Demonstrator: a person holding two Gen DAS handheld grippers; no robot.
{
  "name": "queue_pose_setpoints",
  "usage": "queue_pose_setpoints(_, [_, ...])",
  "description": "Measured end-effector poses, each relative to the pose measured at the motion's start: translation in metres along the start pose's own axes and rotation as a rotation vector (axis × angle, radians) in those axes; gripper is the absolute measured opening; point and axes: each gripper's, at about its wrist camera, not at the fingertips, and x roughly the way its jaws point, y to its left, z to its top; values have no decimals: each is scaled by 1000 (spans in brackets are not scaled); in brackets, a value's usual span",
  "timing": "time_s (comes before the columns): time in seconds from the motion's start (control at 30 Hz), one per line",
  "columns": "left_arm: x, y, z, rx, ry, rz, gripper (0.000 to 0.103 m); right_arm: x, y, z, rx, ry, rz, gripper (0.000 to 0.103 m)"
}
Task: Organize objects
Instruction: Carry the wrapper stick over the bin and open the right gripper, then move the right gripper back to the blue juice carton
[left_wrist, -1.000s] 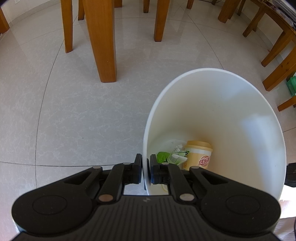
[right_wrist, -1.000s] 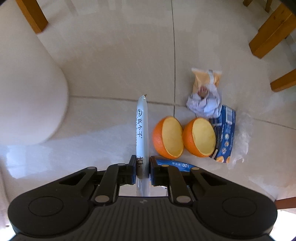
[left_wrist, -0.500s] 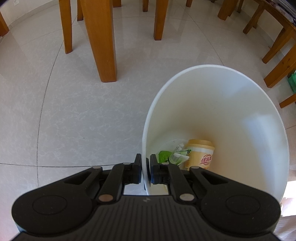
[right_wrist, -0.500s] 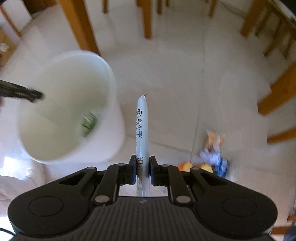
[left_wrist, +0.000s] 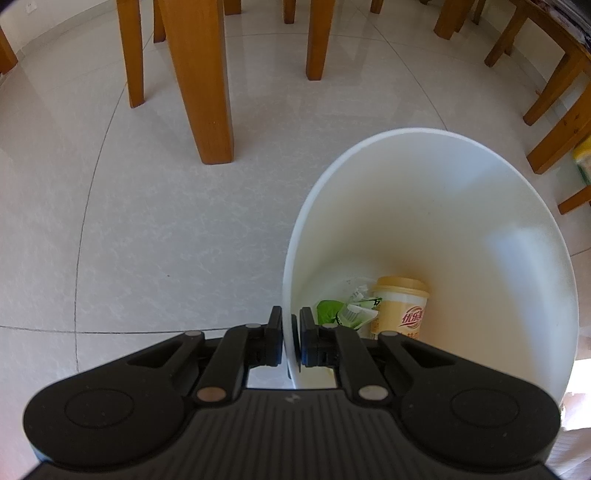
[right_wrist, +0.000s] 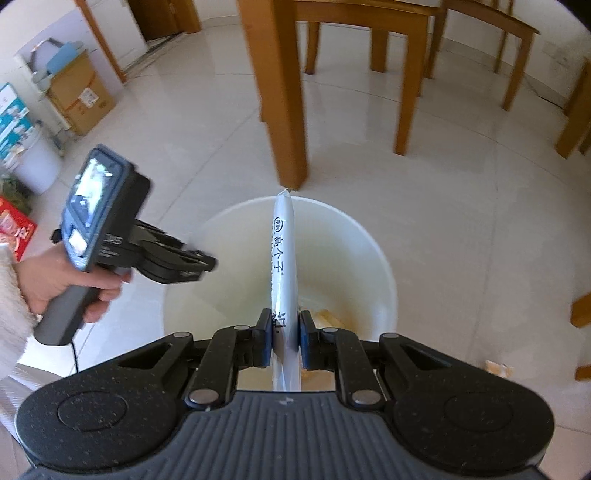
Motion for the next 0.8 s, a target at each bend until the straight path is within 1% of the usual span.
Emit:
queue_pose_setpoints(0.03, [0,0,0,0,0,-1,7,2,4,2,-5,-2,-1,21])
queue_pose_setpoints(0.13, [0,2,1,-1,0,-1,7,-1,8,2,-14,-7,-9,35])
queue_pose_setpoints(0.17, [0,2,1,0,0,0,7,-2,8,1,-11,-11,-14,48])
queue_pose_setpoints(0.2, [0,2,1,1,0,-1,7,-4,9,1,-12,-22,-21,58])
queue_pose_setpoints(0.23, [0,2,1,0,0,-1,7,-6,7,-1,-15,-30,-25,60])
queue_pose_setpoints(0.3, [0,2,1,-1,0,-2,7,-6,3,-6,-19,-30,-34,60])
queue_pose_setpoints(0.4, [0,2,1,-3,1,-1,7,-4,-6,-14,-4,-23,-55,65])
queue_pose_setpoints(0.53, [0,1,1,-2,0,-1,7,-1,-17,-26,18,-20,-80,68])
queue_pose_setpoints(0.7, [0,1,1,-5,1,-2,7,3,-33,-47,47,-17,-116,81])
queue_pose_setpoints(0.8, [1,1,1,-6,1,-2,7,5,-47,-63,75,-10,-144,86])
